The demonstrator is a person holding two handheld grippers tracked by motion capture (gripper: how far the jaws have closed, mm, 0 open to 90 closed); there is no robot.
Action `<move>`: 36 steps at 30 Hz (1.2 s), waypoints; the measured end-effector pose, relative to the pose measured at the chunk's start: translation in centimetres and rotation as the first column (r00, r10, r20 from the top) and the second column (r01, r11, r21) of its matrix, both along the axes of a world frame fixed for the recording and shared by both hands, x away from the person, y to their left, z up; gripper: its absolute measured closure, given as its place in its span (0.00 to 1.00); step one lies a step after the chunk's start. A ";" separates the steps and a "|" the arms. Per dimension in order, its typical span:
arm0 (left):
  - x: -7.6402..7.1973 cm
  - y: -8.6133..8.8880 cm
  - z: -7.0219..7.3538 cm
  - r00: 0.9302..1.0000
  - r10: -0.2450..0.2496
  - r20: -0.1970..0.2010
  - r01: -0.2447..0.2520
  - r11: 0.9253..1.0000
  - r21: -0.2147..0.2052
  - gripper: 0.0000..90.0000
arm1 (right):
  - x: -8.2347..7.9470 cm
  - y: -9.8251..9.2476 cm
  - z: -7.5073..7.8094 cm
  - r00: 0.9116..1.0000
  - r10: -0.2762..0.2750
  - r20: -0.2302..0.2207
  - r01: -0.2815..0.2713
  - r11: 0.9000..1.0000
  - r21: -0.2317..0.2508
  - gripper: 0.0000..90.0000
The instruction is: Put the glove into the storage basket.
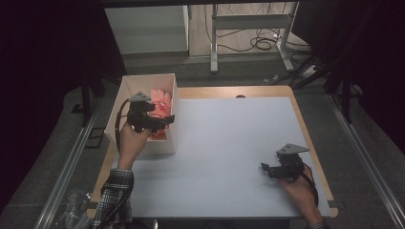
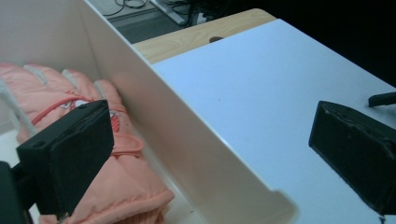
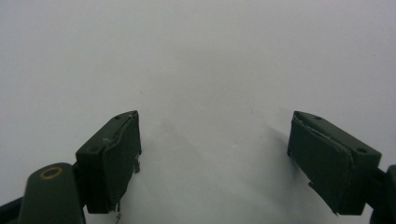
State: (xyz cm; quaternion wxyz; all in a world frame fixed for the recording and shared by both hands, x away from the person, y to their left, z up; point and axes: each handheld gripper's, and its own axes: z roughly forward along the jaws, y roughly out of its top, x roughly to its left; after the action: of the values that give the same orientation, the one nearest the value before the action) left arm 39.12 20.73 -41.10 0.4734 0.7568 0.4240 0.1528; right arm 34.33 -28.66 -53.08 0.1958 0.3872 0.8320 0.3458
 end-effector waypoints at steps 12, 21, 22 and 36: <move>-1.2 -2.4 0.3 0.996 -0.086 0.015 0.086 0.996 -0.027 0.01 | 0.0 0.0 0.0 1.000 -0.001 -0.001 0.001 1.000 0.001 0.20; -2.0 -4.8 -0.3 0.987 -0.163 0.012 0.163 0.986 -0.043 0.00 | 0.0 0.0 0.0 1.000 -0.002 0.000 0.002 1.000 -0.001 0.20; -2.1 -5.1 -0.3 0.985 -0.170 0.013 0.170 0.985 -0.042 0.00 | 0.0 0.0 0.0 1.000 -0.002 0.000 0.002 1.000 0.000 0.20; -3.1 -9.0 -2.5 0.963 -0.269 0.024 0.270 0.961 -0.051 0.00 | 0.0 0.0 0.0 1.000 -0.002 0.000 0.002 1.000 0.000 0.20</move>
State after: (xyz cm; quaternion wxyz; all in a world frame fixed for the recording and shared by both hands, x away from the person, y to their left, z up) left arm 35.99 11.68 -43.59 0.5137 0.7931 0.3169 0.0819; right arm 34.32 -28.64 -53.06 0.1964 0.3879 0.8316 0.3455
